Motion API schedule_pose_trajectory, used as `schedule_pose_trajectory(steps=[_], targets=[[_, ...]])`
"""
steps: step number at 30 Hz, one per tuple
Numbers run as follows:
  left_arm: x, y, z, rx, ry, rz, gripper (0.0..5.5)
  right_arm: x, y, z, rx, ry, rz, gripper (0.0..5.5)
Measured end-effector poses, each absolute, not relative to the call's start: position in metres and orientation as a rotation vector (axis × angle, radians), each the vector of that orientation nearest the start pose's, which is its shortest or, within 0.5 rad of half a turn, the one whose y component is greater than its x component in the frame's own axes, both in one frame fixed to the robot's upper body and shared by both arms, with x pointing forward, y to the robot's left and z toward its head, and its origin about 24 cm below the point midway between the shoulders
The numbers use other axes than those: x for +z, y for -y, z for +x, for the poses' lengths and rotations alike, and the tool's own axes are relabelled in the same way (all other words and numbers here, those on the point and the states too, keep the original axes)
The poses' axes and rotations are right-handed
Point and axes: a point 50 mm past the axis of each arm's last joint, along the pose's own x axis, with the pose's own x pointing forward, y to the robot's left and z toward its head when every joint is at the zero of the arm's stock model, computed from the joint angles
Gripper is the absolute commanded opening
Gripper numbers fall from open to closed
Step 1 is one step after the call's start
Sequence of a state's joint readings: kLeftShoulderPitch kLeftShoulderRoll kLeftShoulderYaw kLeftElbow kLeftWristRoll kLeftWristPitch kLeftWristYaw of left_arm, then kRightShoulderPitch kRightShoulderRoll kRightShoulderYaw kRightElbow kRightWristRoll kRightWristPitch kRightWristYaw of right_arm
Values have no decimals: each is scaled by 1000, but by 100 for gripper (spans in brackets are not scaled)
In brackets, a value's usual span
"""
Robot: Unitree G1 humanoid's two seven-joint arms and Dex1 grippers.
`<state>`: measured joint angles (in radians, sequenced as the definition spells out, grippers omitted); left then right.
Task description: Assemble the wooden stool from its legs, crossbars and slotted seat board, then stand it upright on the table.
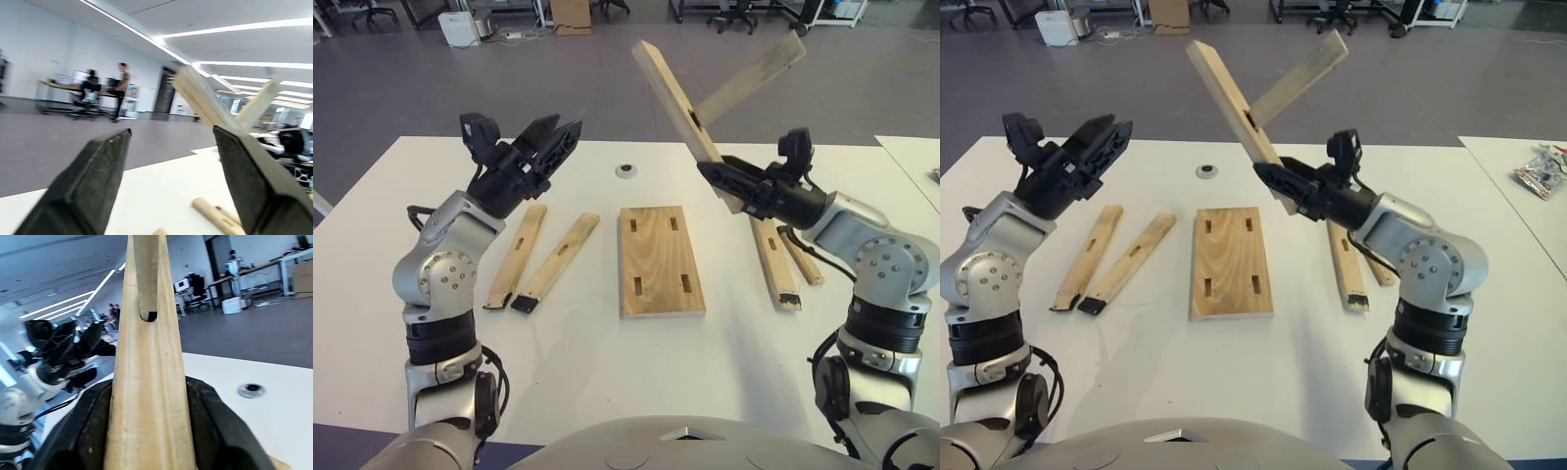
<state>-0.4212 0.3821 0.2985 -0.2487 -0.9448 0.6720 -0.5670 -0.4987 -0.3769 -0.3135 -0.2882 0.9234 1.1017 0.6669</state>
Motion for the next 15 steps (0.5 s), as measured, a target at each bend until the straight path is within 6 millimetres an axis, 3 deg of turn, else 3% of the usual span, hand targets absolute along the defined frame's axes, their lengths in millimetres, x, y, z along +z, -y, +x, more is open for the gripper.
schedule_pose_trajectory(steps=[6, 10, 15], targets=[[218, -168, 269, -1184, 98, -689, 368, 203, 153, 261, 1269, -128, 470, 207], [229, -167, 267, -1266, 86, -798, 368, 200, 143, 257, 1365, -180, 487, 207], [229, -163, 265, -1287, 34, -825, 368, 198, 134, 250, 1459, -219, 516, 207]])
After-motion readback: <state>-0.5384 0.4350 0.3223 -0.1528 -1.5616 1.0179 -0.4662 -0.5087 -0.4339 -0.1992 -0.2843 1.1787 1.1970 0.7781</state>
